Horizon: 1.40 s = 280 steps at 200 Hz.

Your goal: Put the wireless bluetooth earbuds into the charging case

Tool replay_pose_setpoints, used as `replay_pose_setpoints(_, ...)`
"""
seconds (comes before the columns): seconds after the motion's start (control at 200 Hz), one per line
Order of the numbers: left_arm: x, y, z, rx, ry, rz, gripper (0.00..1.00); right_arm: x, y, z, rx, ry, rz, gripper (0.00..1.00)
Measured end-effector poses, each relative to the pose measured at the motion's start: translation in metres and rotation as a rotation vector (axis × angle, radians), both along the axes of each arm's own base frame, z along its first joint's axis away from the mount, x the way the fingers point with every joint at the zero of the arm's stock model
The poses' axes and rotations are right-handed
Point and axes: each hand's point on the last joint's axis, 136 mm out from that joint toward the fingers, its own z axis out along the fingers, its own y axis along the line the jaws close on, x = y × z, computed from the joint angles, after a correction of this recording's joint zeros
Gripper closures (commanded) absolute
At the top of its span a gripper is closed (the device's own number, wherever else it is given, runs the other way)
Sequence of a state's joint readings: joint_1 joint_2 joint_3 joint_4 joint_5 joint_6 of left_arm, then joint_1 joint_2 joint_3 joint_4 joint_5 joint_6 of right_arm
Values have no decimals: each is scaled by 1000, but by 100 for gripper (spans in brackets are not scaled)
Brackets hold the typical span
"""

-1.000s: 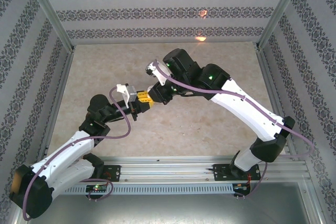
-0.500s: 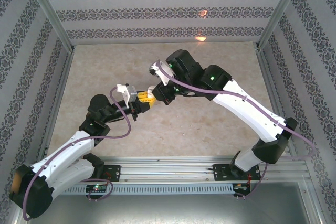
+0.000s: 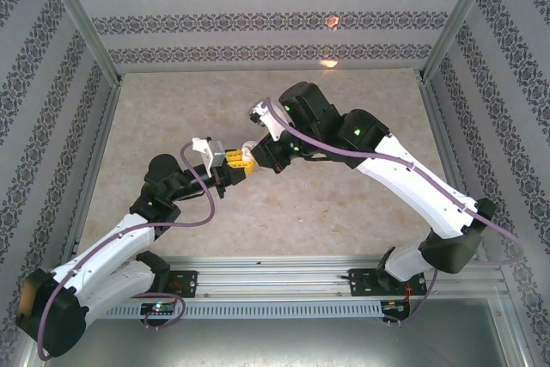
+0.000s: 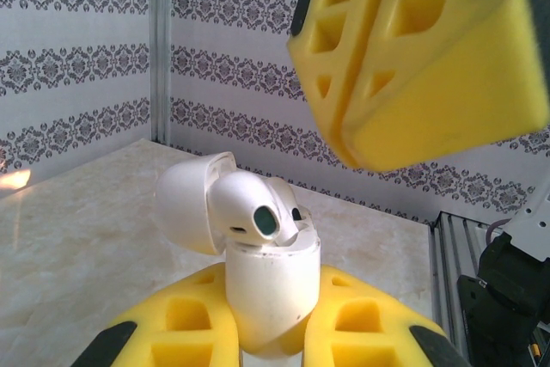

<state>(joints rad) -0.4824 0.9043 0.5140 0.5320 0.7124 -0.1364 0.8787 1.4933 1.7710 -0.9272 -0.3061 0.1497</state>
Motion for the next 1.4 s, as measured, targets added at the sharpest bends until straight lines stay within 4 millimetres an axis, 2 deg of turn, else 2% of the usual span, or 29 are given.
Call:
replay_pose_setpoints(0.15, 1, -1, -1, 3, 5, -3, 100, 3, 6, 7, 10, 0, 7, 82)
replay_pose_setpoints(0.295, 2, -1, -4, 7, 12, -3, 100, 9, 13, 11, 7, 13, -2, 73)
replay_pose_setpoints(0.465, 4, -2, -3, 8, 14, -3, 100, 12, 20, 1, -30, 54, -45, 68)
replay_pose_setpoints(0.699, 7, -4, -8, 22, 33, -2, 100, 17, 18, -10, -64, 94, -122, 68)
replay_pose_setpoints(1.399, 7, -4, -10, 32, 27, -2, 100, 22, 14, -15, -128, 90, -213, 78)
